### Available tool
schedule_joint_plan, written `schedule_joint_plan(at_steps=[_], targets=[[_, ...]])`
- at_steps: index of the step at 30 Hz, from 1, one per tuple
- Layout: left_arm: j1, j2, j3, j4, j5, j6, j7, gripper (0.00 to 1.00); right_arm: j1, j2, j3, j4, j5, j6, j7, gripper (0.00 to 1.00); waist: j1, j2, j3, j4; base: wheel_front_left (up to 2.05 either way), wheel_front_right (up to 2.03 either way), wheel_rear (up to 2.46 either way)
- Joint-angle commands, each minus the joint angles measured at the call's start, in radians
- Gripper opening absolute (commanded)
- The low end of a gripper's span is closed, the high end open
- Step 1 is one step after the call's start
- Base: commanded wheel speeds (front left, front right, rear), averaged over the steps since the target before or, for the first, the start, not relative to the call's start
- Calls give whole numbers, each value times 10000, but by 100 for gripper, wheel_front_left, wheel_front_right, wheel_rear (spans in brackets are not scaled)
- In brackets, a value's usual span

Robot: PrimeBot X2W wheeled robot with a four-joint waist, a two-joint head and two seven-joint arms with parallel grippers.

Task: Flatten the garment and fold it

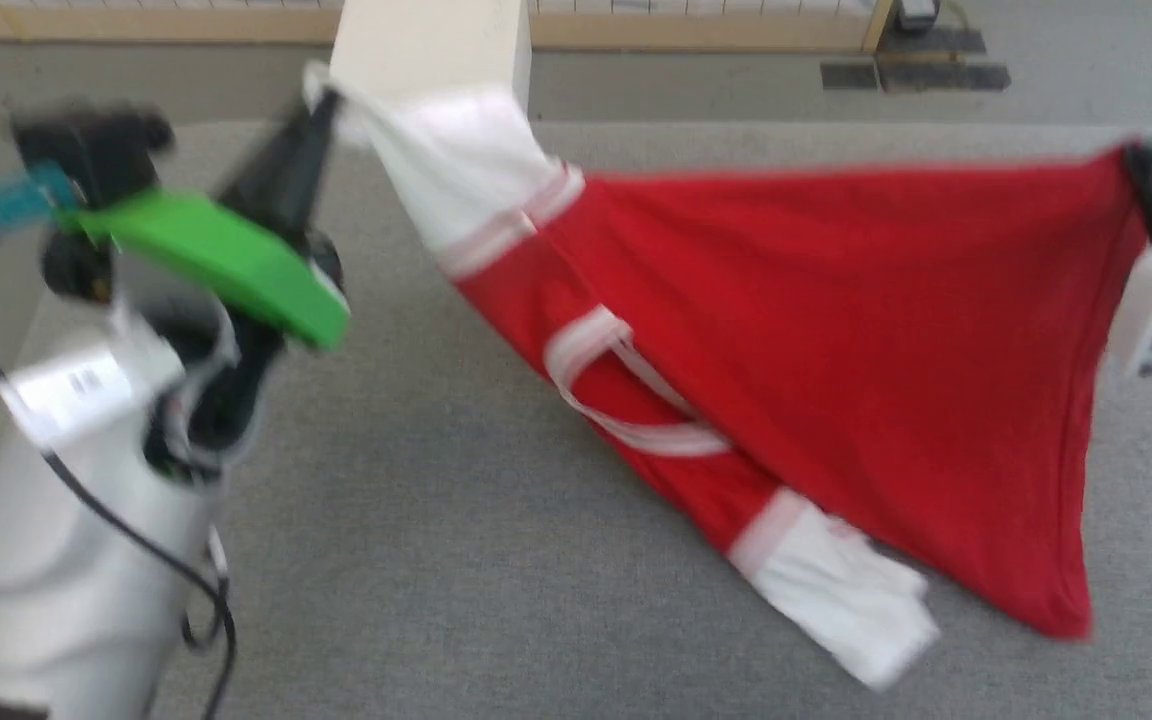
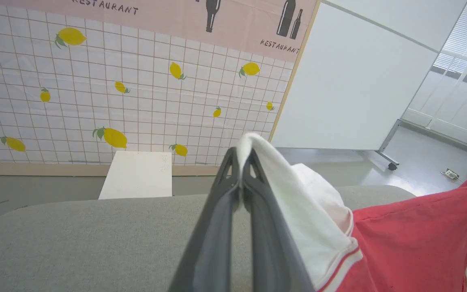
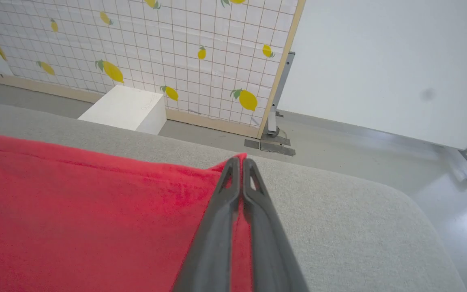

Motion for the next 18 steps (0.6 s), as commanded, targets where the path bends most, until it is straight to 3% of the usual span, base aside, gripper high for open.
schedule_joint_plan(at_steps=[1,9,18], targets=[[-742,-37,145,293,4,-25,-52,0,-728,-160,211,236,33,-13,89,0,0,0,963,-241,0,0,0],[-4565,-41,698,1805,673,215,-602,0,-4868,-548,858,1865,-639,-13,58,0,0,0,2592,-563,0,0,0],[-7988,82,1423,2876,1318,523,-2077,0,-8464,132,540,3342,-2152,-13,-1047,0,0,0,3686,-876,0,0,0]])
